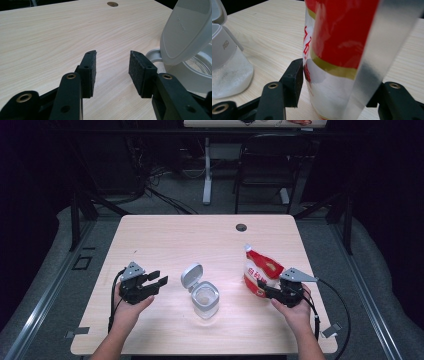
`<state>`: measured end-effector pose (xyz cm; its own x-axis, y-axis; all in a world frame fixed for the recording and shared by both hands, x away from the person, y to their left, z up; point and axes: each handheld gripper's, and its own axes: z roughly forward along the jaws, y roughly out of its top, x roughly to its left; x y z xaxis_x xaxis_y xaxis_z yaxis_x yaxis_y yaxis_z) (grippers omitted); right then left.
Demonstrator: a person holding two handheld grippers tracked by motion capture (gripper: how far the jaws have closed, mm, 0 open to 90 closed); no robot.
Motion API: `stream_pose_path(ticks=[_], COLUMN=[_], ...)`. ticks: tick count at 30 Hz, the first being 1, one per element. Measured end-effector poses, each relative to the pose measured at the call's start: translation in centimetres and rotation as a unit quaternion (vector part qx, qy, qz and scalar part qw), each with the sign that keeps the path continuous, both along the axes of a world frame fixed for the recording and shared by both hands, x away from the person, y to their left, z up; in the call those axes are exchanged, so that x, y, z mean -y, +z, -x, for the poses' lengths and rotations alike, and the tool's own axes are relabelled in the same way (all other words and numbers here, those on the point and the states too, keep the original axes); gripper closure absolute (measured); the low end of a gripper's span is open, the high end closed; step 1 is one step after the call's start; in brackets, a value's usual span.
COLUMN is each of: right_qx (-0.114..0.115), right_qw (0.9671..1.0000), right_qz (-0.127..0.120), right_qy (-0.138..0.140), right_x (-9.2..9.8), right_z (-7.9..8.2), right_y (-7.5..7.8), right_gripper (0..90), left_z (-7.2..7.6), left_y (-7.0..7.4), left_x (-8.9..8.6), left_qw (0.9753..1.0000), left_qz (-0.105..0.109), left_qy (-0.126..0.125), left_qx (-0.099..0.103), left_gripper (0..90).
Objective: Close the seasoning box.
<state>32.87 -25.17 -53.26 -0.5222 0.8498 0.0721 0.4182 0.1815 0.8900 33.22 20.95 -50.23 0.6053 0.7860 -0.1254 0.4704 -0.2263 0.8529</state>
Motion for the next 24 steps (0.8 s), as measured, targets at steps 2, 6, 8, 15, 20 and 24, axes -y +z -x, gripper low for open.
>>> stream_pose_path(ticks=[2,6,8,15,20,24], right_qx=[-0.003,-0.003,0.004,0.013,0.017,0.016], right_qw=[1.0,0.9999,0.9999,0.9999,0.9999,0.9999], right_qz=[-0.005,-0.013,-0.012,-0.007,0.002,0.0], right_qy=[0.003,0.004,0.004,0.004,0.001,0.0], right_x=[0.1,0.2,0.1,-0.2,-0.4,-0.5], right_z=[-0.1,-0.2,-0.2,-0.2,-0.3,-0.4], right_y=[-0.3,-0.6,-0.7,-1.1,-1.3,-1.5], right_gripper=[44.2,43.9,43.8,43.2,42.0,42.1], left_z=[0.0,0.0,0.0,0.0,0.0,0.0], left_y=[0.0,0.0,0.0,0.0,0.0,0.0], left_x=[0.0,0.0,0.0,0.0,0.0,0.0], left_qw=[1.0,1.0,1.0,1.0,1.0,1.0], left_qz=[0.0,0.0,0.0,0.0,0.0,0.0], left_qy=[0.0,0.0,0.0,0.0,0.001,0.001], left_qx=[0.0,0.0,0.0,0.001,0.001,0.001], left_gripper=[58.1,58.1,58.1,58.1,58.1,58.0])
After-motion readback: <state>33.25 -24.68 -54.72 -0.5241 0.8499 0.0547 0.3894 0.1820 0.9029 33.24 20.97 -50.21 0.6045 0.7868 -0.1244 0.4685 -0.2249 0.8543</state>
